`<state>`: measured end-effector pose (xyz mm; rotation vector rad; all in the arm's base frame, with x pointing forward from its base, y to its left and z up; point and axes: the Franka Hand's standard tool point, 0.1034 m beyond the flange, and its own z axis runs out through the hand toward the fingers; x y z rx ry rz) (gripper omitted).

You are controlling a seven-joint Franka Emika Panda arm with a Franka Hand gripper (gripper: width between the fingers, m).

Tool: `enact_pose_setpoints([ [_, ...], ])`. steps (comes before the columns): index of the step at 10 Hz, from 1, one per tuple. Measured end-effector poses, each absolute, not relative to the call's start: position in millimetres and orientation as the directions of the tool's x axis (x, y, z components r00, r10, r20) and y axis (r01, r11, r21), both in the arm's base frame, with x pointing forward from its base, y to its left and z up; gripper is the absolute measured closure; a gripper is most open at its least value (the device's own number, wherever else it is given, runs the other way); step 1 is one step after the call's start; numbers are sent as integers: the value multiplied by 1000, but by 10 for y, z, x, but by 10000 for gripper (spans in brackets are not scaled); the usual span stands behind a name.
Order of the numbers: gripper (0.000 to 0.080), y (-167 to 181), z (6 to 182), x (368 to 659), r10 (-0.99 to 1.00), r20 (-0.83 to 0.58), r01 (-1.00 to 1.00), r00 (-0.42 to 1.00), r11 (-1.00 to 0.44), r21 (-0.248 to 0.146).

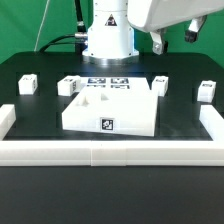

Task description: Assemble one leg

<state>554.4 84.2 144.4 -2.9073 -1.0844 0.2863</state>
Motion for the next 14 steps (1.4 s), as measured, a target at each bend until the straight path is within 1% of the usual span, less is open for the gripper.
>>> enact_pose_setpoints([
  [5, 150, 846, 1436, 5545, 649, -165, 644, 743, -760, -89],
  [7, 150, 842, 1293, 5406, 713, -117, 710, 692, -701, -73],
  [8, 150, 818, 1213, 5294, 750, -101, 747, 654, -661, -71],
  [10, 150, 733, 1109, 5167, 789, -89, 785, 609, -615, -75],
  [12, 150, 577, 1043, 5148, 818, -90, 813, 568, -575, -91],
  [14, 150, 600, 1046, 5146, 817, -90, 812, 570, -576, -91],
])
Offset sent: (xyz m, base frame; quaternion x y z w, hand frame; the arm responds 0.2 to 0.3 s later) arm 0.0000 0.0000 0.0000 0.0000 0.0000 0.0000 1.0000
